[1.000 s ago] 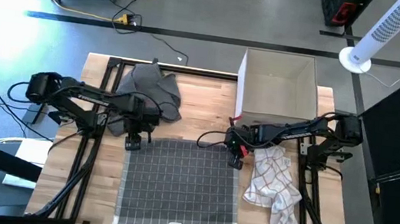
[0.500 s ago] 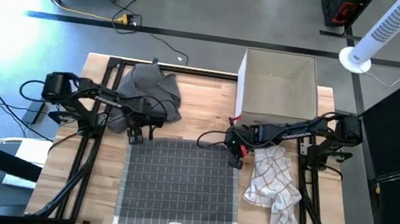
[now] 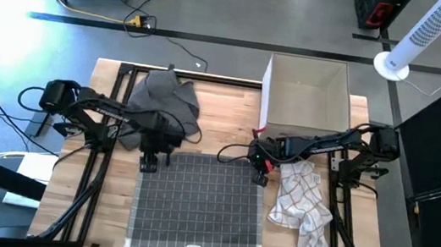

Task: Fold towel
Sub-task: Fold the gray checkered towel

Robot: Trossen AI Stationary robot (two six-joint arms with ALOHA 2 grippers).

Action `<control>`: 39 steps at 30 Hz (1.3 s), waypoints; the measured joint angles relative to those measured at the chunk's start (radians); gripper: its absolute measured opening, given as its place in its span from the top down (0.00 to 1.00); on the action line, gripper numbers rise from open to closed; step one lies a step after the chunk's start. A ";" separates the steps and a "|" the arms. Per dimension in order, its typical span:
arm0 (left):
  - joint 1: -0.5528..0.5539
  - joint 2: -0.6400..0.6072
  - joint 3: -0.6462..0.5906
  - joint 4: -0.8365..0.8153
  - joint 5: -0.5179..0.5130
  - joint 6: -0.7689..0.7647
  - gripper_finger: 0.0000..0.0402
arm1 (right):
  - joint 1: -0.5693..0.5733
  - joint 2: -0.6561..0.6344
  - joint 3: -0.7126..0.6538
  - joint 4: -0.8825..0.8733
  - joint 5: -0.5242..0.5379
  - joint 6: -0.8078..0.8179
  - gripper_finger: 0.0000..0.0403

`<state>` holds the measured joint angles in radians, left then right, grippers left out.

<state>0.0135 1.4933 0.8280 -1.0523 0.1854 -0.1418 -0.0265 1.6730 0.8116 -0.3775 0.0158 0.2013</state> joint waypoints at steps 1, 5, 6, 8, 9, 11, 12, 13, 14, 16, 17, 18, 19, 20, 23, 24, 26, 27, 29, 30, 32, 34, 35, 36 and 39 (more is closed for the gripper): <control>-0.017 0.000 -0.016 0.024 -0.020 -0.009 0.54 | 0.000 0.000 0.000 0.000 0.000 0.001 1.00; -0.041 0.001 -0.073 0.072 -0.153 -0.084 0.54 | 0.000 0.000 0.000 0.000 -0.001 0.000 1.00; -0.039 0.001 -0.082 0.069 -0.176 -0.094 0.54 | 0.000 0.000 0.000 0.000 -0.001 0.000 1.00; -0.033 0.001 -0.095 0.069 -0.192 -0.105 0.54 | 0.000 0.000 0.000 0.000 -0.002 -0.003 1.00; -0.030 0.001 -0.100 0.069 -0.191 -0.108 0.54 | 0.000 0.000 0.000 0.000 -0.002 -0.011 1.00; -0.024 0.001 -0.111 0.068 -0.191 -0.109 0.54 | 0.000 0.000 0.000 0.000 -0.002 -0.024 1.00; -0.020 0.001 -0.115 0.062 -0.192 -0.109 0.54 | 0.000 0.000 0.000 0.000 -0.002 -0.024 1.00; -0.015 0.001 -0.116 0.051 -0.197 -0.109 0.54 | -0.001 0.000 0.000 0.000 -0.003 -0.024 1.00; -0.009 0.001 -0.115 0.040 -0.204 -0.109 0.54 | -0.002 0.000 0.000 0.000 -0.005 -0.024 1.00; 0.006 0.001 -0.100 -0.005 -0.221 -0.109 0.54 | -0.002 0.000 0.000 0.001 -0.006 -0.023 1.00; 0.014 0.001 -0.090 -0.016 -0.222 -0.108 0.54 | -0.002 0.000 0.000 0.001 -0.006 -0.025 1.00; 0.020 -0.002 -0.082 -0.017 -0.220 -0.103 0.54 | -0.002 0.000 0.000 0.002 -0.006 -0.026 1.00; 0.024 -0.004 -0.074 -0.014 -0.214 -0.092 0.54 | -0.002 0.000 0.000 0.001 -0.006 -0.026 1.00; 0.028 -0.006 -0.067 -0.005 -0.200 -0.074 0.54 | -0.002 0.000 0.000 0.002 -0.006 -0.026 1.00; 0.031 -0.004 -0.064 0.037 -0.161 0.017 0.54 | -0.002 0.000 0.000 0.002 -0.006 -0.026 1.00; 0.031 -0.002 -0.064 0.048 -0.162 0.043 0.54 | -0.002 0.000 0.000 0.002 -0.006 -0.026 1.00; 0.036 -0.002 -0.064 0.065 -0.170 0.068 0.54 | -0.002 0.000 0.000 0.002 -0.006 -0.026 1.00; 0.043 -0.002 -0.064 0.069 -0.172 0.072 0.54 | -0.002 0.000 0.000 0.002 -0.006 -0.023 1.00; 0.059 -0.002 -0.064 0.083 -0.173 0.073 0.54 | -0.002 0.000 0.000 0.002 -0.006 -0.022 1.00; 0.067 -0.002 -0.065 0.085 -0.174 0.074 0.54 | -0.002 0.000 0.000 0.002 -0.006 -0.022 1.00; 0.089 -0.002 -0.078 0.087 -0.175 0.073 0.54 | -0.002 0.000 0.000 0.002 -0.008 -0.021 1.00; 0.111 -0.001 -0.094 0.080 -0.170 0.067 0.54 | -0.002 0.000 0.000 0.002 -0.008 -0.020 1.00; 0.119 -0.001 -0.096 0.078 -0.169 0.065 0.54 | -0.002 0.000 0.000 0.002 -0.008 -0.021 1.00; 0.125 -0.001 -0.094 0.080 -0.168 0.065 0.54 | -0.002 0.000 0.000 0.001 -0.008 -0.022 1.00; 0.133 -0.001 -0.093 0.081 -0.164 0.066 0.54 | -0.002 0.000 0.000 0.001 -0.008 -0.023 1.00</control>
<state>0.1466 1.4925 0.7353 -0.9709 0.0216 -0.0761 -0.0288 1.6726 0.8116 -0.3761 0.0074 0.1787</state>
